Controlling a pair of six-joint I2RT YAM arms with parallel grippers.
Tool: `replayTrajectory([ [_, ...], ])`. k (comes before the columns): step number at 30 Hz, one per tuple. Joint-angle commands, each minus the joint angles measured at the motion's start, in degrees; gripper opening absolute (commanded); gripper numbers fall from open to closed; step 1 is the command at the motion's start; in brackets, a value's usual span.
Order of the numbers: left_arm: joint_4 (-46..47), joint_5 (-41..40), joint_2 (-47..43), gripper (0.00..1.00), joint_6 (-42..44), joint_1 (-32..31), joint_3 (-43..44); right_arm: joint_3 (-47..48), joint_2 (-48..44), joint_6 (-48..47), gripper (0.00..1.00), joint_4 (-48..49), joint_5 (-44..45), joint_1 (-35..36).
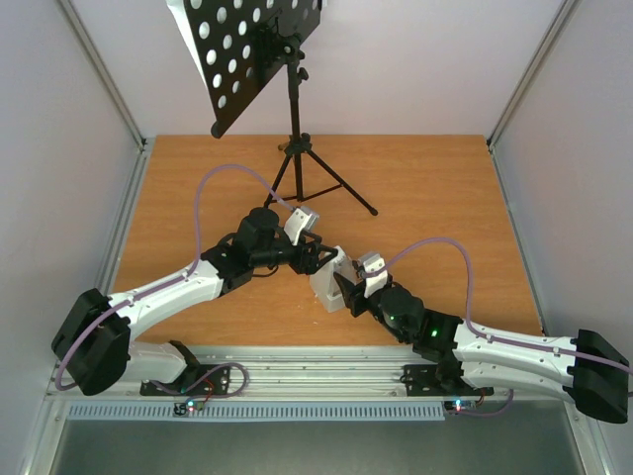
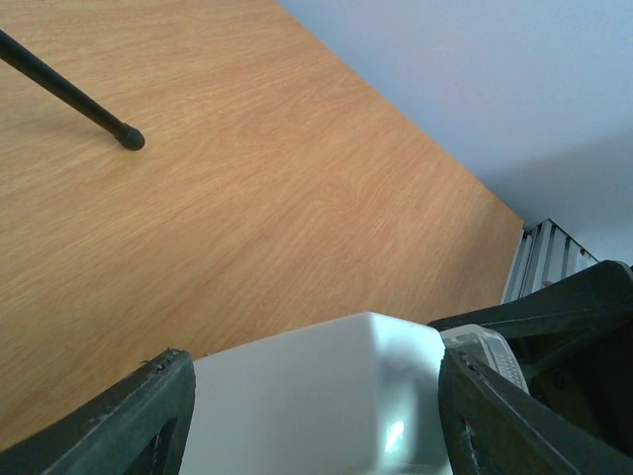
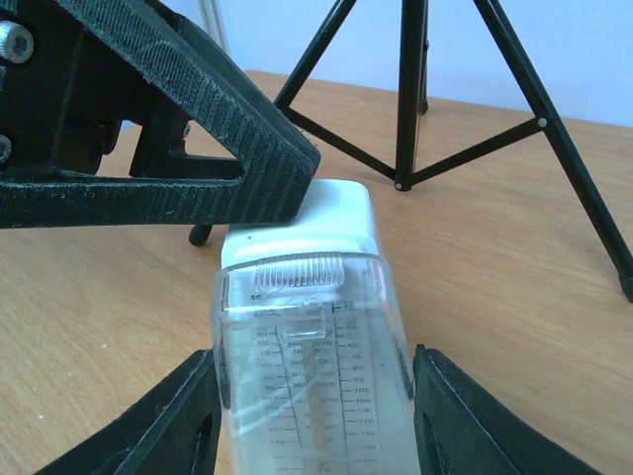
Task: Pack up the instrument practice props
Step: Adjust the cover of the metronome on the metronome.
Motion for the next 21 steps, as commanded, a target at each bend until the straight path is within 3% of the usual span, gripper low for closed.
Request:
replayTrajectory([
  [1, -2.0, -0.2, 1.4, 0.68, 1.1, 0.0, 0.6, 2.0, -0.2, 0.0, 0.51, 2.8, -0.7, 1.5],
  [21, -2.0, 0.0, 2.0, 0.67, 1.1, -0.2, 1.2, 1.9, 1.2, -1.0, 0.50, 3.1, 2.3, 2.8],
])
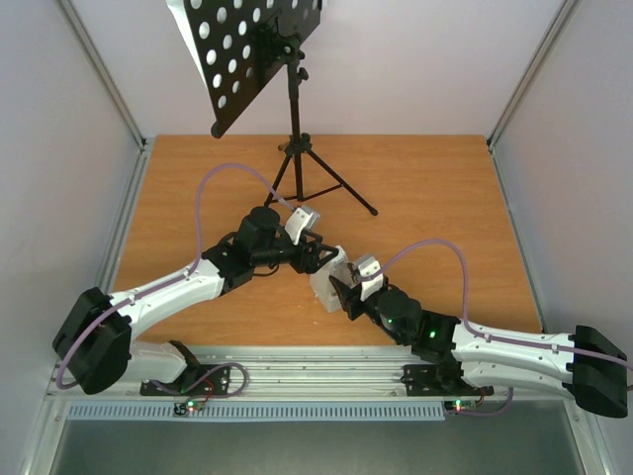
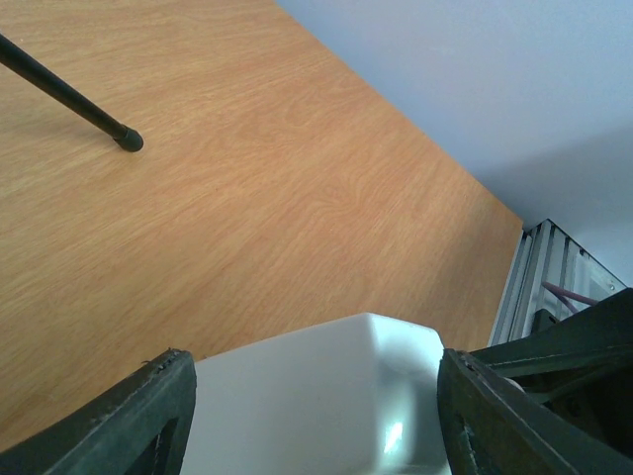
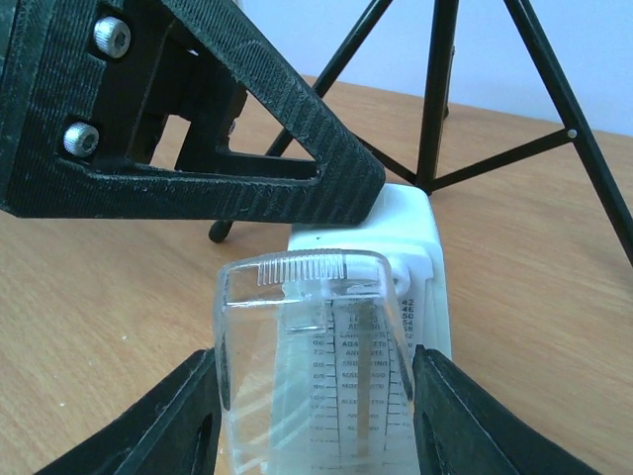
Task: Pack up the instrument practice props
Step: Adjust the cover of the metronome on the metronome.
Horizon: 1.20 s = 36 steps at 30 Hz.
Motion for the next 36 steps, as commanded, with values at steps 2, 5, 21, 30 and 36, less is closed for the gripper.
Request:
replayTrajectory([
  [2, -1.9, -0.1, 1.7, 0.67, 1.1, -0.2, 0.6, 1.1, 0.1, 0.3, 0.50, 3.1, 1.8, 0.5],
  [5, -1.9, -0.1, 1.9, 0.68, 1.2, -0.2, 0.6, 1.0, -0.6, -0.2, 0.50, 4.0, 2.8, 0.5],
  [21, -2.3, -0.3, 1.8, 0.68, 1.2, -0.2, 0.7, -0.8, -0.5, -2.2, 0.50, 8.7, 4.2, 0.5],
  [30, -2.6, -0.3, 1.7, 0.67, 1.2, -0.2, 0.8, -2.1, 0.6, -1.8, 0.50, 10.5, 3.9, 0.5],
  [36, -2.7, -0.3, 1.5, 0.67, 1.3, -0.2, 0.8, -2.3, 1.1, -1.9, 0.50, 11.0, 3.7, 0.0],
])
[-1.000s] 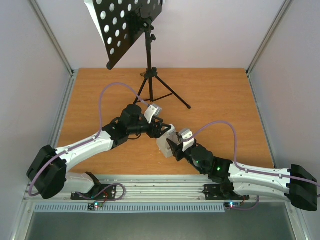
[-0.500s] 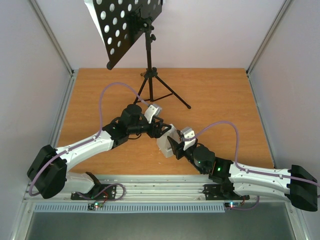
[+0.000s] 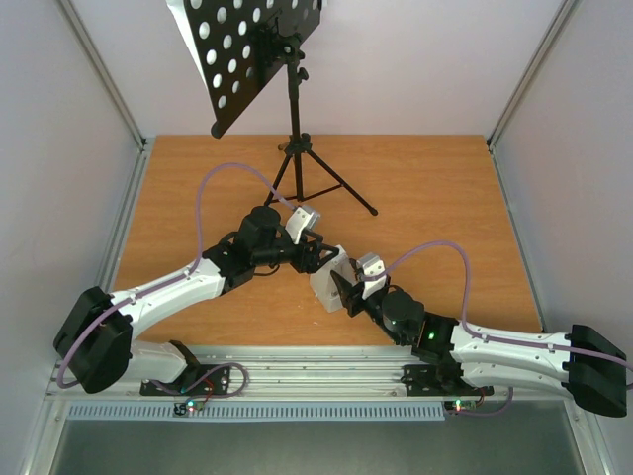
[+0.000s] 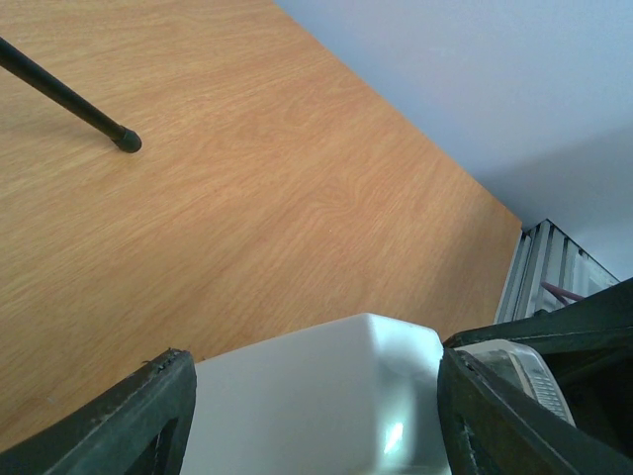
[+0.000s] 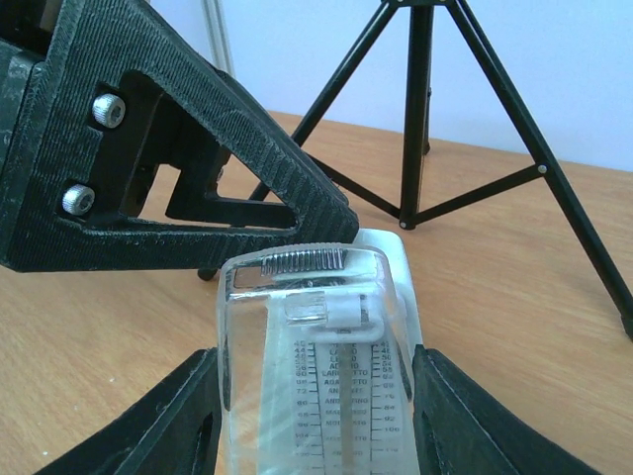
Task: Pack up the instrument practice props
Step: Adjust the cover of the metronome on the metronome.
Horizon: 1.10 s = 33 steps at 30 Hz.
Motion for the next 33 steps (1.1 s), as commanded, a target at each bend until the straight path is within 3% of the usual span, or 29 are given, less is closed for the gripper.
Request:
replayTrajectory([
  [1, -2.7, -0.5, 1.2, 0.67, 1.3, -0.2, 0.5, -0.6, 0.5, -0.2, 0.50, 3.5, 1.1, -0.1],
  [33, -3.5, -0.5, 1.9, 0.68, 1.7, -0.3, 1.5, -2.7, 2.3, 0.3, 0.49, 7.8, -4.2, -4.1],
])
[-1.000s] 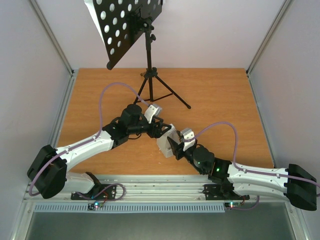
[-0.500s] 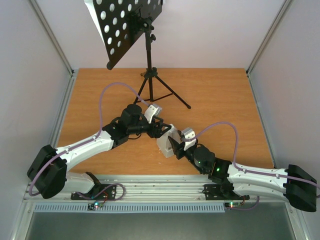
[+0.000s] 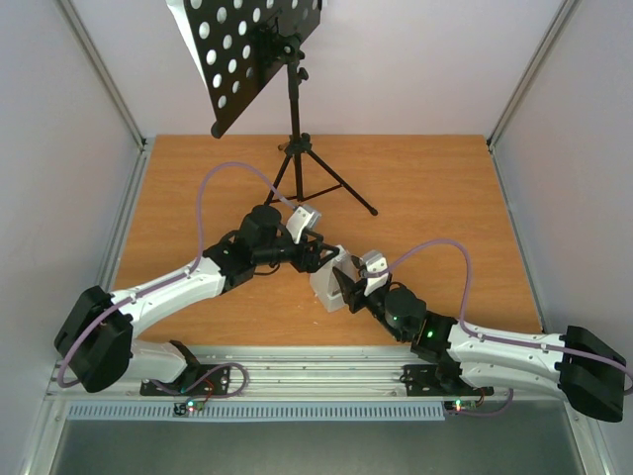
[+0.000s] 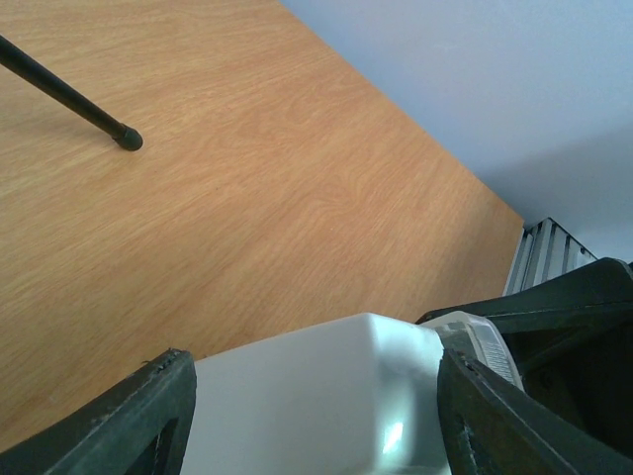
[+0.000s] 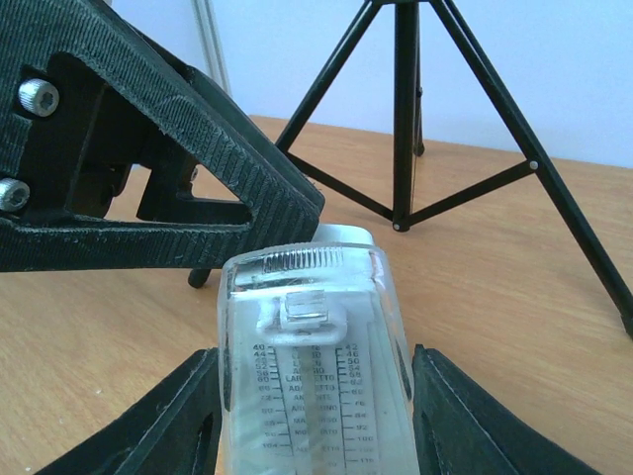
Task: Pack up the instrument practice props
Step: Adjust the cover of the metronome on the metronome.
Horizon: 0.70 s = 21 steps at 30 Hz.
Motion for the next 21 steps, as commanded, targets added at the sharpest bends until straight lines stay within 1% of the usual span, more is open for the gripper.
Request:
replayTrajectory([
  [1, -2.5, -0.4, 1.5, 0.67, 1.5, -0.3, 0.7, -0.7, 1.2, 0.3, 0.49, 3.0, -0.7, -0.4],
  [13, -2.7, -0.4, 1.5, 0.67, 1.6, -0.3, 0.7, -1.7, 3.9, 2.2, 0.48, 3.8, -0.1, -0.4],
  [21, -2.5, -0.4, 1.4, 0.67, 1.6, -0.3, 0.7, 0.9, 1.1, 2.0, 0.47, 0.0, 1.4, -0.4],
])
